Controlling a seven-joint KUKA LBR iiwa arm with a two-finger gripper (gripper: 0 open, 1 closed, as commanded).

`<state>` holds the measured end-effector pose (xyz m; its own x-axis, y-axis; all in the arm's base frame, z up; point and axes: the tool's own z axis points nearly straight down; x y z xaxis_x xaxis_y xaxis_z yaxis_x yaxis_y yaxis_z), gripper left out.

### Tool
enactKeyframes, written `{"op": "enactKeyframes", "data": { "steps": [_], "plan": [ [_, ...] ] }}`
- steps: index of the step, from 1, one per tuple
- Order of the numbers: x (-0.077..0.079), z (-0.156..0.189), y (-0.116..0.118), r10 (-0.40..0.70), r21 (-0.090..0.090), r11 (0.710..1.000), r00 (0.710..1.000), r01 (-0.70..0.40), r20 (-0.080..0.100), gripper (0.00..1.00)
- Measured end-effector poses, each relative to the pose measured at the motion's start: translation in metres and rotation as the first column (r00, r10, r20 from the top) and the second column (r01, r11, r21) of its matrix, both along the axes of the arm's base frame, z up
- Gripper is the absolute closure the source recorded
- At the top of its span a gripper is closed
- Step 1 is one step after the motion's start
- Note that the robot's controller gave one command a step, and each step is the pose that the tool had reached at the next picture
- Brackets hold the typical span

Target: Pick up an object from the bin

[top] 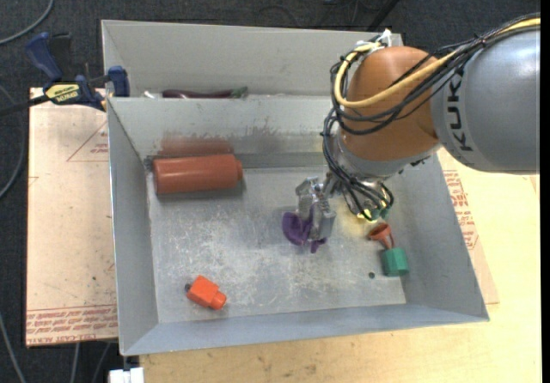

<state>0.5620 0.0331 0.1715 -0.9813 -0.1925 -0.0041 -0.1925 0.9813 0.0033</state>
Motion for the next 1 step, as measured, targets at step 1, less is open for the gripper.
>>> {"op": "enactKeyframes", "data": {
  "steps": [1],
  "plan": [
    [0.0143,0.129,-0.003,-0.073,0.002,0.997,0.997,0.073,0.005,1.0]
  ]
}}
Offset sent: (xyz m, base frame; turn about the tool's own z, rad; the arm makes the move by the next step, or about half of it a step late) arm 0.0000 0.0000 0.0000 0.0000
